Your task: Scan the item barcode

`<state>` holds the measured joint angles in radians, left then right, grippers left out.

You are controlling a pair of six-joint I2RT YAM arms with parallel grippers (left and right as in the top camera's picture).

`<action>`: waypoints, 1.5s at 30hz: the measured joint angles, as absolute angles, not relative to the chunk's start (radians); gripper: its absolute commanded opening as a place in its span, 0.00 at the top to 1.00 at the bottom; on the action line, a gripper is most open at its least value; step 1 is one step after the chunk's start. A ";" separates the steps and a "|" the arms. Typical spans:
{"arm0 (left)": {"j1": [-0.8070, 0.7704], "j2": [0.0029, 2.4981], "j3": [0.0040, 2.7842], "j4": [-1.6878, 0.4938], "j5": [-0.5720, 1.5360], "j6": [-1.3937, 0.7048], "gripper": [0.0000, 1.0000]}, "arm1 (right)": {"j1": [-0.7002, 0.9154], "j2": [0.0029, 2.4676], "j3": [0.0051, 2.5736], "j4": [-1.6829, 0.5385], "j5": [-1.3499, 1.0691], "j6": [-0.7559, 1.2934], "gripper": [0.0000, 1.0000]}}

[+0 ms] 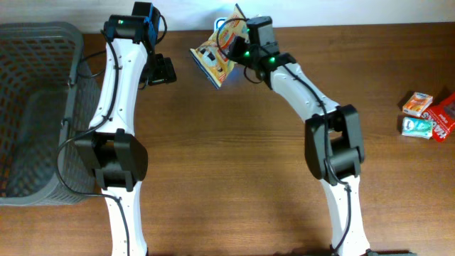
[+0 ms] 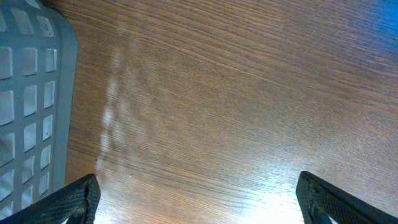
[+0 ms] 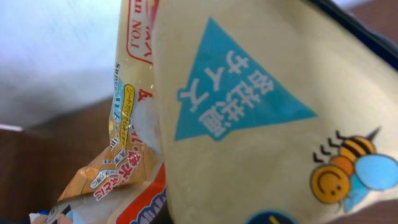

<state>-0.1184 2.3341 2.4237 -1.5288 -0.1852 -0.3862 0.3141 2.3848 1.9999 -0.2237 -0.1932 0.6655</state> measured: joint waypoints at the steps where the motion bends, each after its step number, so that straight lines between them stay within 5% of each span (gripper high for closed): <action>1: -0.118 2.334 2.424 -1.529 -0.185 -0.386 0.01 | 0.293 2.357 2.000 -0.238 -0.203 0.657 0.96; 7: -0.118 2.334 2.424 -1.530 -0.185 -0.387 0.01 | -0.157 2.078 2.051 -0.624 -0.157 0.646 0.96; 15: -0.120 2.334 2.424 -1.529 -0.185 -0.386 0.01 | -0.563 2.111 1.983 -0.975 0.068 0.643 0.91; 16: -0.120 2.334 2.424 -1.529 -0.185 -0.386 0.01 | -0.587 2.111 1.972 -0.973 0.073 0.642 0.75; 18: -0.120 2.334 2.424 -1.529 -0.185 -0.386 0.01 | -0.639 2.117 1.950 -0.971 0.086 0.639 0.15; 19: -0.120 2.334 2.424 -1.529 -0.185 -0.386 0.01 | -0.659 2.119 1.943 -0.969 0.090 0.641 0.01; 27: -0.120 2.334 2.424 -1.529 -0.185 -0.386 0.01 | -0.679 2.072 1.927 -1.043 0.050 0.632 0.01; 36: -0.120 2.334 2.424 -1.529 -0.185 -0.386 0.01 | -0.572 1.594 1.905 -1.336 -0.070 0.551 0.01; 45: -0.121 2.334 2.424 -1.529 -0.192 -0.386 0.01 | -0.183 0.896 1.126 -1.003 -0.081 0.461 0.02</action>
<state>-0.1215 2.3341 2.4237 -1.5291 -0.1921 -0.3862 -0.1825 0.8959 1.1263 -1.0035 -0.0814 0.4614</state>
